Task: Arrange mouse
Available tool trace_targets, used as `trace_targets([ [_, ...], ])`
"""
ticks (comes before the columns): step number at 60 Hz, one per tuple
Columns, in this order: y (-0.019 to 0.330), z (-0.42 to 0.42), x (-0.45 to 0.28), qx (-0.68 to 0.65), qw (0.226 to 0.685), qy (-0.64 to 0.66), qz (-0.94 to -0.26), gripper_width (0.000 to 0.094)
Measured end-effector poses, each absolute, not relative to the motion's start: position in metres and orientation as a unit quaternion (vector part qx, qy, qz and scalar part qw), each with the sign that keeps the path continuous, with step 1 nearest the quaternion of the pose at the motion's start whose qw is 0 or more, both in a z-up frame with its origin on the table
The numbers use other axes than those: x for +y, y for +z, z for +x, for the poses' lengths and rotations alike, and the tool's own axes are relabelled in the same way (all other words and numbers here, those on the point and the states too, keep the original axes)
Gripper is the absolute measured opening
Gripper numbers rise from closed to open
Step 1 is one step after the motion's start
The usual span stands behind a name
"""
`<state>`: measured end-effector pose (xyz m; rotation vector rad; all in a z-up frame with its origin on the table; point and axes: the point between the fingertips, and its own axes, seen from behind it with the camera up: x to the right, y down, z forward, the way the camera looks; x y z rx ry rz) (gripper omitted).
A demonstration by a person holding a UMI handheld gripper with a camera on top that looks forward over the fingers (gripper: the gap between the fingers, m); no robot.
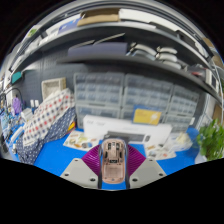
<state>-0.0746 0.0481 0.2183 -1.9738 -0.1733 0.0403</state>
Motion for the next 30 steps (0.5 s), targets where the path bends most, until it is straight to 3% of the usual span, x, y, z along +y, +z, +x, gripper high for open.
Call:
trace_targets([
  [7, 0.273, 0.014, 0.046, -0.057, 0.584, 0.004, -0.810, 0.0311],
  [13, 0.278, 0.084, 0.038, -0.053, 0.588, -0.012, -0.807, 0.0312],
  [18, 0.247, 0.132, 0.031, -0.050, 0.568, -0.015, -0.822, 0.0313],
  [30, 0.121, 0.217, -0.002, -0.051, 0.473, -0.041, -0.879, 0.0310],
])
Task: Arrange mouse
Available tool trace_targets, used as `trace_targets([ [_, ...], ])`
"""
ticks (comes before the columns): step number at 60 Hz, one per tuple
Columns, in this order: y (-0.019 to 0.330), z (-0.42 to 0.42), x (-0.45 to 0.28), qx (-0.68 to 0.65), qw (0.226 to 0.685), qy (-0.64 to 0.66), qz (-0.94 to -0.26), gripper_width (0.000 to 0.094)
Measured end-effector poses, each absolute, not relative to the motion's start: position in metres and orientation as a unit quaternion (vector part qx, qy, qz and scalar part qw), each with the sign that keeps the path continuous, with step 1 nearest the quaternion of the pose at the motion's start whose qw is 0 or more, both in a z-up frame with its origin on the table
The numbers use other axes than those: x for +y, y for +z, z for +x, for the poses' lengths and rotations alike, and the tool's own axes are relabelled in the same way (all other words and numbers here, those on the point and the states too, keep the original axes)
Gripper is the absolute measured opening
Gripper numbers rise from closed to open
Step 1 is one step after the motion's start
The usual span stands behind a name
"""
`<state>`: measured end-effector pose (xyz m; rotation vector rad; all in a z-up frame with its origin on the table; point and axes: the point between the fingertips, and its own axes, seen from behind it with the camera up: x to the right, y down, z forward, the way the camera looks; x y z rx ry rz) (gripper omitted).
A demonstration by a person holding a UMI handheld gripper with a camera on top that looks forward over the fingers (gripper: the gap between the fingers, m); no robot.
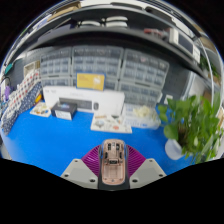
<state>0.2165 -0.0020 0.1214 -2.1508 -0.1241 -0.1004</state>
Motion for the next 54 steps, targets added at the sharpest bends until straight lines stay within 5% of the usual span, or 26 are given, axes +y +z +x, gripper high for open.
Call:
trace_targets([
  [16, -0.022, 0.240, -0.050, -0.017, 0.366, 0.000, -0.931, 0.0334],
  [29, -0.020, 0.242, -0.045, -0.004, 0.401, 0.015, -0.916, 0.0345],
  [41, -0.022, 0.242, -0.045, 0.003, 0.374, 0.021, -0.927, 0.0456],
  [48, -0.015, 0.238, -0.047, -0.021, 0.353, 0.005, -0.936, 0.0791],
  [54, 0.013, 0.225, -0.045, -0.035, 0.362, 0.002, -0.931, 0.0845],
])
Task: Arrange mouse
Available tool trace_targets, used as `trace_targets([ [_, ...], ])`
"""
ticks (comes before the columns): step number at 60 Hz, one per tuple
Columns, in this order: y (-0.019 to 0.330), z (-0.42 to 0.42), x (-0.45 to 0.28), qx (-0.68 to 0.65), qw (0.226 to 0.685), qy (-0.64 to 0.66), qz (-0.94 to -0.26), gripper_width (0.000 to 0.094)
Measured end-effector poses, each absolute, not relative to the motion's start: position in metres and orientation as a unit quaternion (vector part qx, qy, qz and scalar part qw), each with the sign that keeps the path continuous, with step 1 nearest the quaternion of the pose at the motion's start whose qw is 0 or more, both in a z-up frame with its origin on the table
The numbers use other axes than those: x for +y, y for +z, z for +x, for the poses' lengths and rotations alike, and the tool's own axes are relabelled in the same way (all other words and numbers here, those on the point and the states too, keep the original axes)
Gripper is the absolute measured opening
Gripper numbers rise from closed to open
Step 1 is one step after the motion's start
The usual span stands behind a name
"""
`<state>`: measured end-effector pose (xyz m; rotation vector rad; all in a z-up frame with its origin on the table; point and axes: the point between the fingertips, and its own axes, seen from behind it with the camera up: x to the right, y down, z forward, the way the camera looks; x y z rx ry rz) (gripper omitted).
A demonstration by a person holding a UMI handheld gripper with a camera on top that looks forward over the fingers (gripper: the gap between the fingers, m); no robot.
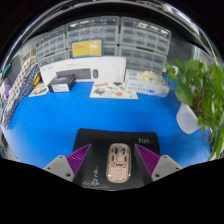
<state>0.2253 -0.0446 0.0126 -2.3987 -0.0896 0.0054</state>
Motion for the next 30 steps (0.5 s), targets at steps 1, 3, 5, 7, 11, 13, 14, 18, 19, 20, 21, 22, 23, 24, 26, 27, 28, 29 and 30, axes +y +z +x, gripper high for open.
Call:
trace_targets([
  [1, 0.018, 0.222, -0.044, -0.036, 0.364, 0.002, -0.931, 0.0845],
  [3, 0.030, 0.216, -0.044, -0.038, 0.368, -0.001, -0.929, 0.0843],
  [5, 0.043, 0.208, -0.044, -0.041, 0.374, 0.000, -0.927, 0.0850],
  [7, 0.057, 0.198, -0.043, -0.042, 0.381, 0.003, -0.924, 0.0850],
  [11, 0.086, 0.175, -0.042, -0.043, 0.398, 0.014, -0.916, 0.0849],
  [13, 0.099, 0.160, -0.043, -0.044, 0.405, 0.019, -0.913, 0.0851],
  [14, 0.105, 0.153, -0.042, -0.045, 0.409, 0.022, -0.911, 0.0849],
  [18, 0.132, 0.128, -0.045, -0.045, 0.426, 0.027, -0.903, 0.0847],
  [19, 0.139, 0.122, -0.045, -0.043, 0.430, 0.027, -0.902, 0.0850],
  [20, 0.146, 0.116, -0.046, -0.042, 0.434, 0.028, -0.900, 0.0852],
  [21, 0.152, 0.109, -0.046, -0.041, 0.439, 0.029, -0.897, 0.0852],
  [22, 0.158, 0.103, -0.046, -0.040, 0.443, 0.030, -0.895, 0.0854],
  [23, 0.163, 0.096, -0.048, -0.038, 0.447, 0.033, -0.893, 0.0854],
  [24, 0.168, 0.089, -0.050, -0.037, 0.450, 0.036, -0.892, 0.0855],
  [26, 0.177, 0.074, -0.053, -0.036, 0.455, 0.044, -0.889, 0.0855],
  [27, 0.182, 0.067, -0.054, -0.035, 0.457, 0.048, -0.887, 0.0857],
  [28, 0.185, 0.060, -0.055, -0.035, 0.460, 0.051, -0.886, 0.0859],
  [29, 0.189, 0.053, -0.057, -0.035, 0.462, 0.054, -0.884, 0.0854],
  [30, 0.192, 0.047, -0.058, -0.035, 0.464, 0.057, -0.883, 0.0851],
])
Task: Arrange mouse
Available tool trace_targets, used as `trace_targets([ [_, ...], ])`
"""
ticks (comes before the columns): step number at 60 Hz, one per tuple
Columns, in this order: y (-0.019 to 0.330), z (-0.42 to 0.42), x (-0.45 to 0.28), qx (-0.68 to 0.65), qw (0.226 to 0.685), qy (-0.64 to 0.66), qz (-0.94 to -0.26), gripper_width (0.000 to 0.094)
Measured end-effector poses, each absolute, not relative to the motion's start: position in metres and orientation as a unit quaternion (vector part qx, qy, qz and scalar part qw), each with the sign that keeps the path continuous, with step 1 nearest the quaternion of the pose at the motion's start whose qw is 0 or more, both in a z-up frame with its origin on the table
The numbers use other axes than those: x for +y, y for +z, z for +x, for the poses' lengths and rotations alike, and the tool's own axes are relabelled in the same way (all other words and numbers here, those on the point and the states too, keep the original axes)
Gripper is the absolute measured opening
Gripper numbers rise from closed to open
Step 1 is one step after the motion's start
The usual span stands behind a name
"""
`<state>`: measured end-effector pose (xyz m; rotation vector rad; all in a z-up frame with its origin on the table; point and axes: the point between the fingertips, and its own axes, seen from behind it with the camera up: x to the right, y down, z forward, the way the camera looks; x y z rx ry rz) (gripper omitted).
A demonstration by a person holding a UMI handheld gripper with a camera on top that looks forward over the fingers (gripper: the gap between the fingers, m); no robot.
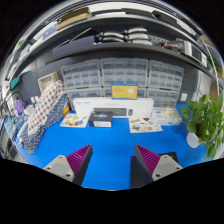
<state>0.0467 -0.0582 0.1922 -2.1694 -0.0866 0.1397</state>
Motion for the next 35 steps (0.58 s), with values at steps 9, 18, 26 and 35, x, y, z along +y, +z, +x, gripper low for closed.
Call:
trace_targets([
  [9, 0.214, -0.003, -0.072, -0.048, 0.480, 0.067, -0.873, 0.0851],
  [18, 0.223, -0.030, -0.087, -0.059, 0.483, 0.056, -0.872, 0.0854],
  [26, 0.225, -0.045, -0.098, -0.066, 0.485, 0.050, -0.871, 0.0858],
  [35, 0.225, -0.051, -0.106, -0.064, 0.485, 0.048, -0.871, 0.0855],
])
